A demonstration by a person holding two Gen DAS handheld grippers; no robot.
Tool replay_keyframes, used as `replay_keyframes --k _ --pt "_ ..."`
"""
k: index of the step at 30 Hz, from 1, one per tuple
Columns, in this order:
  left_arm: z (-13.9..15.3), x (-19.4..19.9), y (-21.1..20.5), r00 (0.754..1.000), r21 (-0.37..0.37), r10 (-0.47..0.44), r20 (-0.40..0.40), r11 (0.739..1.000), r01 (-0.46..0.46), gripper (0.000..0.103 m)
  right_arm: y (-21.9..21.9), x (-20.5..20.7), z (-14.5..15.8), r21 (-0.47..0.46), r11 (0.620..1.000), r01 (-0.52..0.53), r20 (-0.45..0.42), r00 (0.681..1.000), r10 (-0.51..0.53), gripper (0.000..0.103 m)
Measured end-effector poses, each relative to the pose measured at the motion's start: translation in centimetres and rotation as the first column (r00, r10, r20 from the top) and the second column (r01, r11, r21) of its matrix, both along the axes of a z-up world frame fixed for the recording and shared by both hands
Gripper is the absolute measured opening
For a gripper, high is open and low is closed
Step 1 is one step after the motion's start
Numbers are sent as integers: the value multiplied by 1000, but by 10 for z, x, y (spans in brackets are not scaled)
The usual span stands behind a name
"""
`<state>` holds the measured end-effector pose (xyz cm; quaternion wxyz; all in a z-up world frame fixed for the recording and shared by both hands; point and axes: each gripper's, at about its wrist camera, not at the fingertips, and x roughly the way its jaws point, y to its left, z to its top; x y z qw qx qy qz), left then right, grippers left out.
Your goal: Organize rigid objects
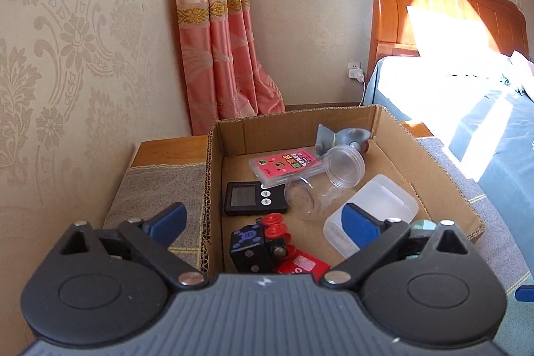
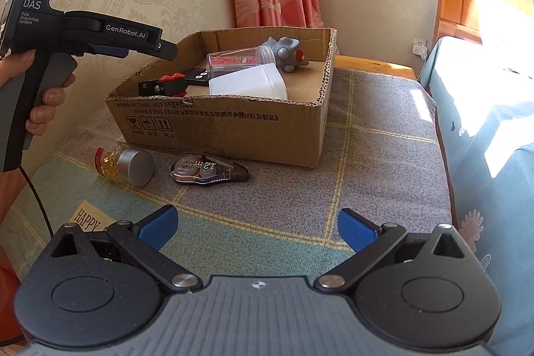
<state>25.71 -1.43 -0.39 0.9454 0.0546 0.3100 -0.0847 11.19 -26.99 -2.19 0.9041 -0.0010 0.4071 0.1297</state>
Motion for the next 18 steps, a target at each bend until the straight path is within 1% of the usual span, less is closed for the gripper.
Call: replay_keyframes --k 1,6,8,15,18 --pt "1 -4 1 1000 7 -3 8 1000 3 102 0 1 -1 -1 1000 1 -2 1000 -1 103" --pt "0 -18 3 1000 49 6 -26 999 -5 102 0 5 -2 4 1000 6 -10 1000 -6 103" --pt "1 -26 5 1000 53 13 -28 999 -12 102 2 6 -2 3 1000 6 -15 1000 -6 103" --pt "4 -53 17 999 32 21 -25 999 -20 102 12 7 1 -10 1000 -4 -16 1000 4 103" --pt "0 -62 26 999 10 26 -40 1000 -26 102 18 7 3 -16 1000 -4 -14 1000 4 103"
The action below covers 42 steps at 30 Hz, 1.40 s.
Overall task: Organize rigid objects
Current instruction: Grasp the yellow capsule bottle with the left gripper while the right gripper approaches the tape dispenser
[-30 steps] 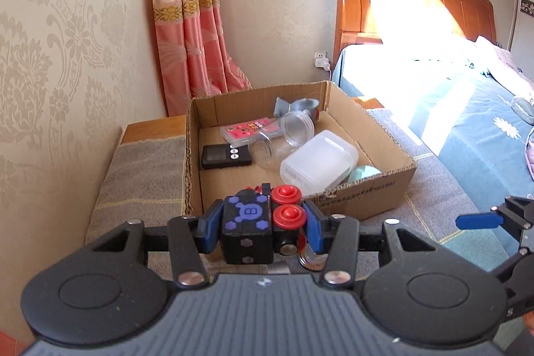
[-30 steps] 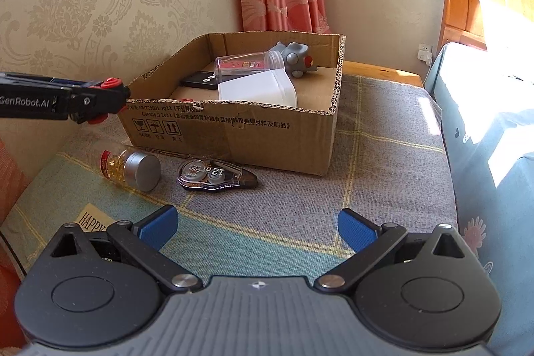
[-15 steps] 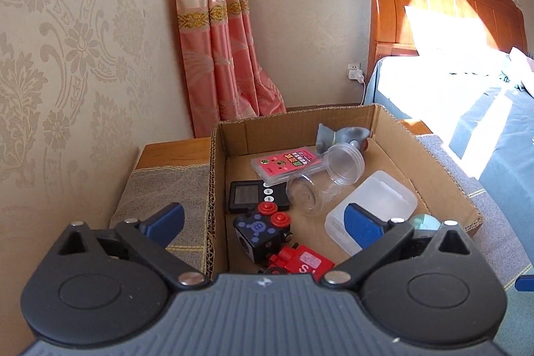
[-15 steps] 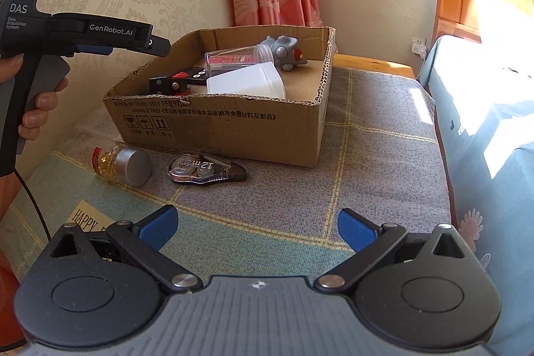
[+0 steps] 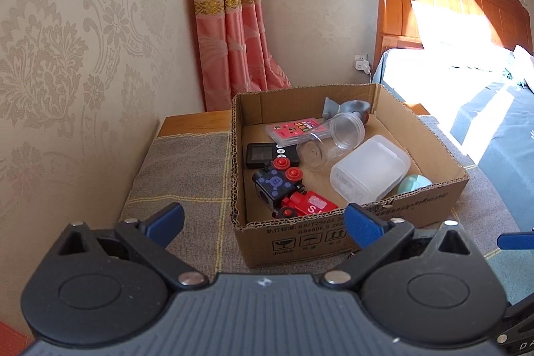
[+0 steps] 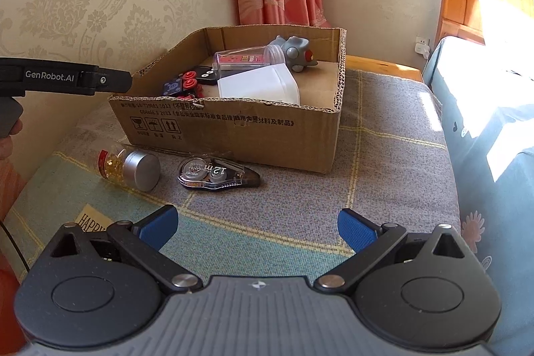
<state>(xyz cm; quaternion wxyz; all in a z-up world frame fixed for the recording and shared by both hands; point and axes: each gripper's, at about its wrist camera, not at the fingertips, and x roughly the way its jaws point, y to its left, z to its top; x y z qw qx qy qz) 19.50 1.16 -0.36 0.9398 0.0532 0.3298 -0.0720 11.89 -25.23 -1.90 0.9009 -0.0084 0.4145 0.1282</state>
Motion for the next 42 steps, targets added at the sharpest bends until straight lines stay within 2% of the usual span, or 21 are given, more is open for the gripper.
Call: replay_keyframes --k 9,16,25,30,35,42 --pt "-41 -24 18 994 -32 5 -111 999 -9 102 5 -3 0 17 1000 6 -5 1000 -6 103" --pt "-76 -30 18 980 -53 -29 -195 998 19 102 5 -3 -5 4 1000 0 -18 1000 0 103" --pt "-78 -15 -2 984 -25 -66 -167 998 62 102 2 1 -9 5 1000 17 -31 999 -17 103" --pt "-78 -5 -4 987 -19 -17 -162 1000 14 101 2 3 -12 9 1000 17 -37 999 -17 103" --pt "-76 -4 -2 986 -43 3 -169 999 -10 93 3 5 -17 9 1000 10 -53 999 -10 103" --pt "-76 -5 14 981 25 101 -163 995 -98 93 21 16 -29 -18 999 -29 -63 998 28 103"
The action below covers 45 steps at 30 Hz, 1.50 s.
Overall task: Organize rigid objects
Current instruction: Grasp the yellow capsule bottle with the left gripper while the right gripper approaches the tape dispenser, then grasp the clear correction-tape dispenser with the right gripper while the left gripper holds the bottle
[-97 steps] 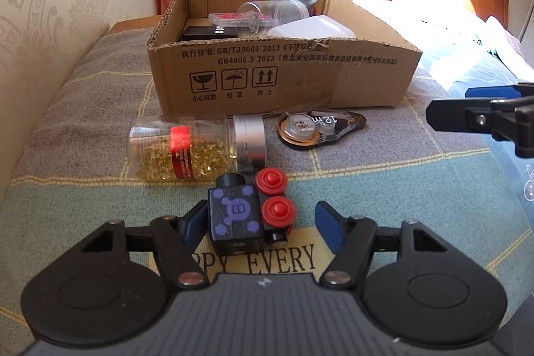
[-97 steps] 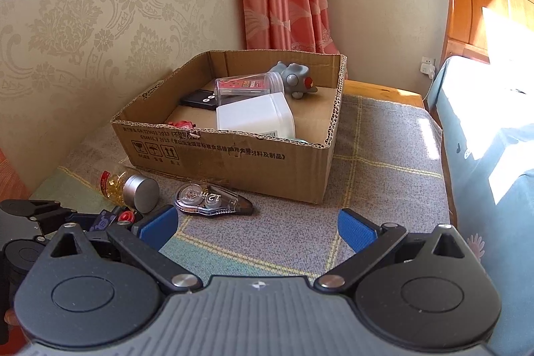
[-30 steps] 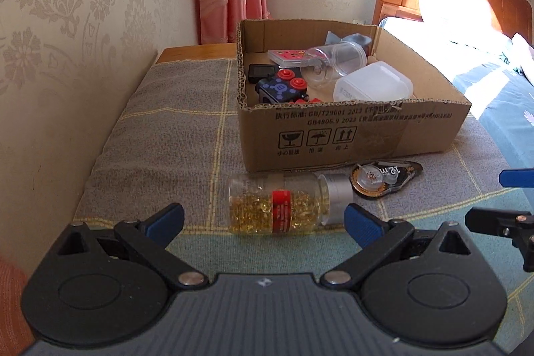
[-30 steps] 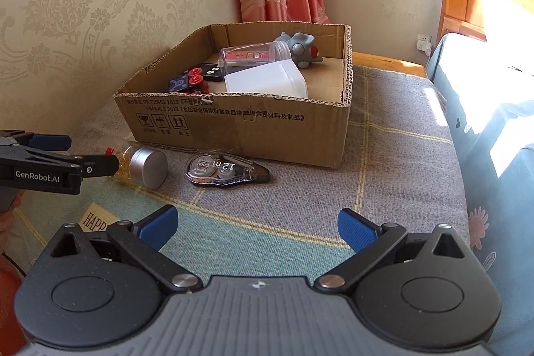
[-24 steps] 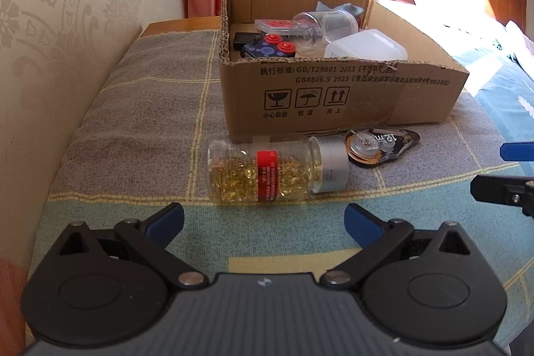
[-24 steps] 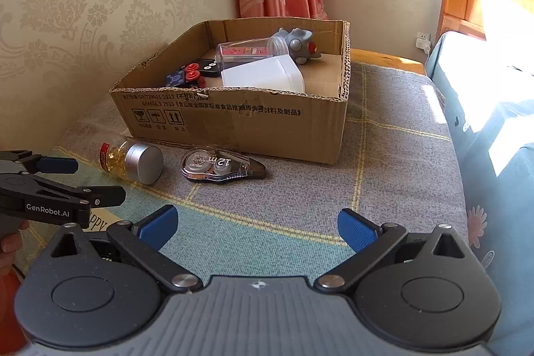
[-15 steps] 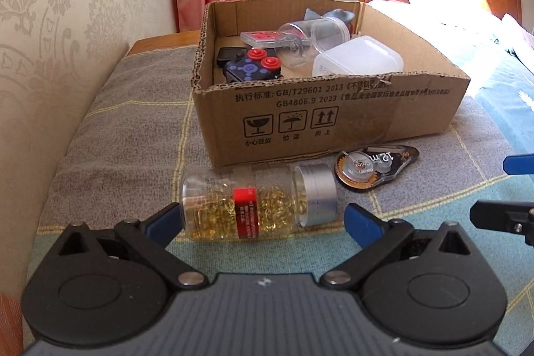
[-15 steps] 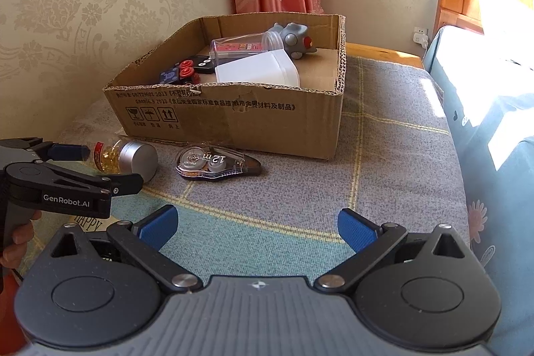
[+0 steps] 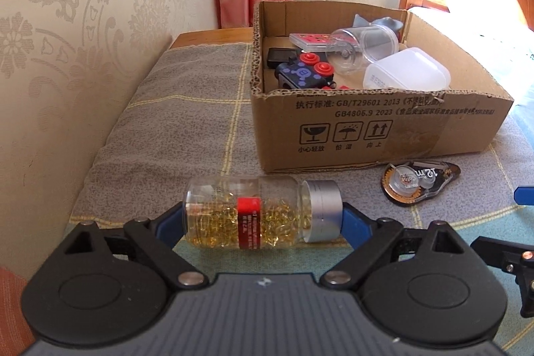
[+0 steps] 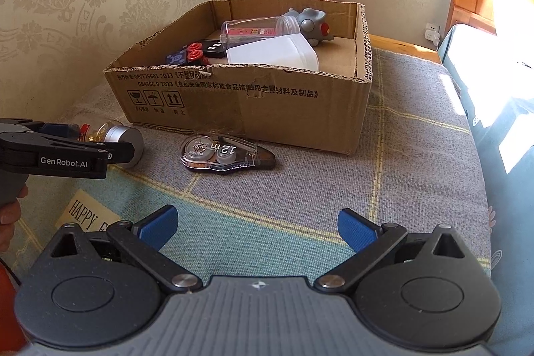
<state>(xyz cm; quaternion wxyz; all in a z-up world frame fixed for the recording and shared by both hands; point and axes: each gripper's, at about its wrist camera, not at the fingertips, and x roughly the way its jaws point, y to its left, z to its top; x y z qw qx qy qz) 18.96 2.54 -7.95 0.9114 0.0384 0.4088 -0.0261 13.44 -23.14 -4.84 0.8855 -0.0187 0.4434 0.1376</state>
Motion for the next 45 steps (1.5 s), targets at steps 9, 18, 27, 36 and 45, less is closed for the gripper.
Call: replay_keyframes --k 9,18,27,36,45 --pt "-2 -1 21 999 -24 39 3 999 -38 94 47 21 -27 -103 994 28 62 998 -22 103" --pt "-3 -1 29 1000 -40 27 2 999 -27 98 67 29 -32 -88 988 123 122 986 -112 103" --pt "-5 0 33 999 -75 32 -7 997 -33 98 78 38 -36 -85 982 170 150 976 -156 103" --pt "-5 0 33 999 -73 40 -6 997 -40 98 77 39 -34 -86 979 183 146 975 -169 98" --pt "-3 1 30 999 -50 45 5 998 -45 98 60 35 -30 -89 983 158 124 982 -146 93"
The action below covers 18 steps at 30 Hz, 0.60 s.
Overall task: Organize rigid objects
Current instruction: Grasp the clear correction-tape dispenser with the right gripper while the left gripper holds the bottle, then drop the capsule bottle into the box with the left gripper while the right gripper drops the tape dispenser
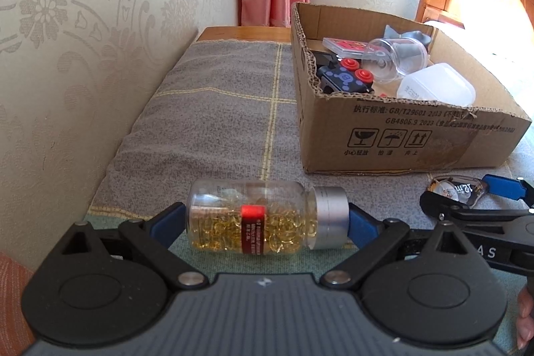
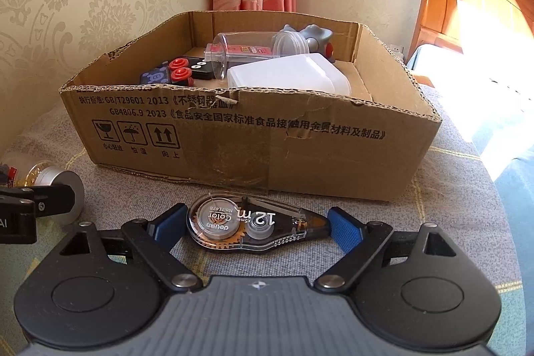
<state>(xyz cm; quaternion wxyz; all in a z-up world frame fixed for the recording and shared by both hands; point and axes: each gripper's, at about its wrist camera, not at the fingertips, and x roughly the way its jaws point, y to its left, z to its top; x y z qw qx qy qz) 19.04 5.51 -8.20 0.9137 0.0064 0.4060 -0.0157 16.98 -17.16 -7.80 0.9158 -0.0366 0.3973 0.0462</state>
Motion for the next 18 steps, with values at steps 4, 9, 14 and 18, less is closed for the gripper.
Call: replay_keyframes --k 4,9,14,18 --pt "0 1 -2 1000 5 -1 -6 1000 1 93 -7 -7 2 2 999 -41 -16 999 41 93" --pt "1 1 -4 1000 22 -25 -18 999 26 93 -15 -15 7 12 994 -107 -43 993 107 93" --pt "6 -2 -4 998 28 -54 -28 998 54 93 -25 -21 18 16 985 -170 -69 983 171 92" --pt "13 -8 -5 996 31 -83 -26 996 83 93 -35 -25 32 21 979 -203 -75 976 204 93"
